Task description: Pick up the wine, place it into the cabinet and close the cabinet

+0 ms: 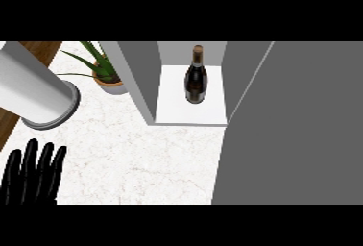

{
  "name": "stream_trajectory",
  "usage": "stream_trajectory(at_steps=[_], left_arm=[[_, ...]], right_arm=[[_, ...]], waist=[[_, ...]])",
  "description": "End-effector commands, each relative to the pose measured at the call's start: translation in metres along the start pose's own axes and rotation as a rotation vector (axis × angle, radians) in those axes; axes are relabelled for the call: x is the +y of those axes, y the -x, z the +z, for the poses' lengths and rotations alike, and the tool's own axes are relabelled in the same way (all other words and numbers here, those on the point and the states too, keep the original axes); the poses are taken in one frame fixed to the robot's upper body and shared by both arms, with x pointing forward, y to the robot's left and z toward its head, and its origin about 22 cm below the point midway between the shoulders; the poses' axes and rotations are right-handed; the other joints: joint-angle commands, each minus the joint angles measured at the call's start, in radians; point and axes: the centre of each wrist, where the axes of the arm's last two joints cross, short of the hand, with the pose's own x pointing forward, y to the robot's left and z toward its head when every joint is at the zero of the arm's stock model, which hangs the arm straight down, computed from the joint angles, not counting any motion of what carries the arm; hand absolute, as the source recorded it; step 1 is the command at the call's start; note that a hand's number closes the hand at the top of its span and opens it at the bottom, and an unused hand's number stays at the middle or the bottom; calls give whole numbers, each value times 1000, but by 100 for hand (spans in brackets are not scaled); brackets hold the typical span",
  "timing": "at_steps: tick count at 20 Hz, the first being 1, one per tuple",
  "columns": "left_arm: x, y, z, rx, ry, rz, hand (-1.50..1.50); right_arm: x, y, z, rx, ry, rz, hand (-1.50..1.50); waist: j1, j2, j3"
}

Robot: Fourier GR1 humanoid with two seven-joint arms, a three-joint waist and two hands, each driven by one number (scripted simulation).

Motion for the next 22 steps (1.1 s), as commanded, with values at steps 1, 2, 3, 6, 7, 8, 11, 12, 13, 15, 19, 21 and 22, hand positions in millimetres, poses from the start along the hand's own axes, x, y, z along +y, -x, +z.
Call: stream_trajectory(at_steps=[1,2,3,6,7,8,11,12,13,15,19,21,22], left_arm=[[15,-25,11,-14,-15,-3,-150],[30,-12,9,-29,-40,5,-150],[35,-26,12,-2,-19,-7,-150],[52,-28,23,-20,-41,-13,-150],[50,-31,27,-2,-26,-6,-150],[55,-34,22,-21,-34,-24,-150],[69,-42,26,-35,-39,-27,-150],[78,-45,21,-37,-14,-35,-150],[73,-57,23,-36,-18,-27,-150],[86,-54,24,-27,-9,-26,-150],[99,-60,30,-29,18,-16,-150],[107,-63,29,-24,11,5,-150],[93,-75,32,-31,34,-17,-150]], right_arm=[[34,-30,21,-46,-74,-36,150],[38,-26,8,-43,-92,-38,150],[42,-33,4,-65,-52,-35,150],[43,-33,-22,-74,-51,-50,150],[50,-39,-26,-92,-70,-30,150],[59,-42,-23,-102,-65,-27,150],[72,-41,-49,-102,-70,8,150],[75,-46,-55,-104,-72,41,150],[85,-46,-57,-105,-84,37,150],[91,-48,-77,-121,-75,111,150],[94,-51,-110,-95,-20,128,150],[99,-33,-133,-96,-14,144,150],[88,-50,-136,-90,17,110,150]], waist=[[-7,-4,0],[-6,-1,-1],[1,-3,-1],[13,-2,-2],[11,-3,-2],[2,-6,-2],[6,-4,-1],[9,-4,-2],[14,-6,-1],[16,-4,-2],[21,-1,-2],[18,2,0],[26,1,0]])
